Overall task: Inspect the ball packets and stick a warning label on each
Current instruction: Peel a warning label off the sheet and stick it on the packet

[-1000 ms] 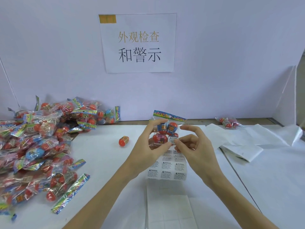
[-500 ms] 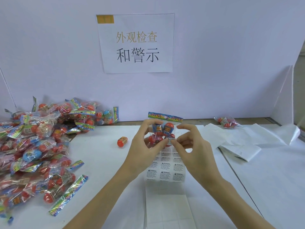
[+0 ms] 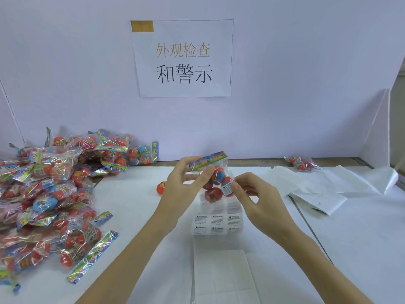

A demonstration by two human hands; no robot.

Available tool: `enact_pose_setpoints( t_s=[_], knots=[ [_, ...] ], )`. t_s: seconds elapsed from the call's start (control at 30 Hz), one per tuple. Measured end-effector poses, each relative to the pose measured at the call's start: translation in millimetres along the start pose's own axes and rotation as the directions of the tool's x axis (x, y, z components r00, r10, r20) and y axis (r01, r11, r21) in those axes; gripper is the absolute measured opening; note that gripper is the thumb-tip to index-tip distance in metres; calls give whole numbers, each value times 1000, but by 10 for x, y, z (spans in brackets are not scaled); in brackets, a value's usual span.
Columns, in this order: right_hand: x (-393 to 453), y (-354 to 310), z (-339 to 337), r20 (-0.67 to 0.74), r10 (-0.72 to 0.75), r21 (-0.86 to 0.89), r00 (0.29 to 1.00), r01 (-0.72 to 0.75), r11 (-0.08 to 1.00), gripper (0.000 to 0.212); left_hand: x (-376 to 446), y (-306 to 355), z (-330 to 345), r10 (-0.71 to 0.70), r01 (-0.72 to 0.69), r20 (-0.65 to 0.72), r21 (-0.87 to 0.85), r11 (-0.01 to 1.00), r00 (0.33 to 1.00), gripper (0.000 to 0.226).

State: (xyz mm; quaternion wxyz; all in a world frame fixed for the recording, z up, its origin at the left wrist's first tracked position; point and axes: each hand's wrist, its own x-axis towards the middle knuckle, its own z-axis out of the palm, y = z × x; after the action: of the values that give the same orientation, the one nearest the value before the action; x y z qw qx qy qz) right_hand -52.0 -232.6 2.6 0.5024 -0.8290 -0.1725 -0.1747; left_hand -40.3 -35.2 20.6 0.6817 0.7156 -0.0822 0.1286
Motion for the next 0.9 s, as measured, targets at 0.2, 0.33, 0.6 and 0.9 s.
enact_pose_setpoints(
  t_s=[0.2, 0.33, 0.6, 0.9],
  knots=[
    [-28, -13, 61, -89, -56, -49, 994, 52, 997, 19, 21, -4, -66, -79, 78, 25, 27, 997, 997, 16],
    [-20, -28, 55, -82, 28, 47, 996, -25, 999, 44, 5, 10, -57, -76, 77, 34, -13, 997, 997, 19],
    [8, -14, 28, -139, 57, -25, 989, -61, 998, 50, -4, -25, -2, 41, -38, -54, 48, 998, 998, 36],
    [-43, -126, 101, 205, 212, 434, 956, -283, 855, 9, 2, -7, -42, 75, -75, 10, -23, 997, 997, 25]
  ],
)
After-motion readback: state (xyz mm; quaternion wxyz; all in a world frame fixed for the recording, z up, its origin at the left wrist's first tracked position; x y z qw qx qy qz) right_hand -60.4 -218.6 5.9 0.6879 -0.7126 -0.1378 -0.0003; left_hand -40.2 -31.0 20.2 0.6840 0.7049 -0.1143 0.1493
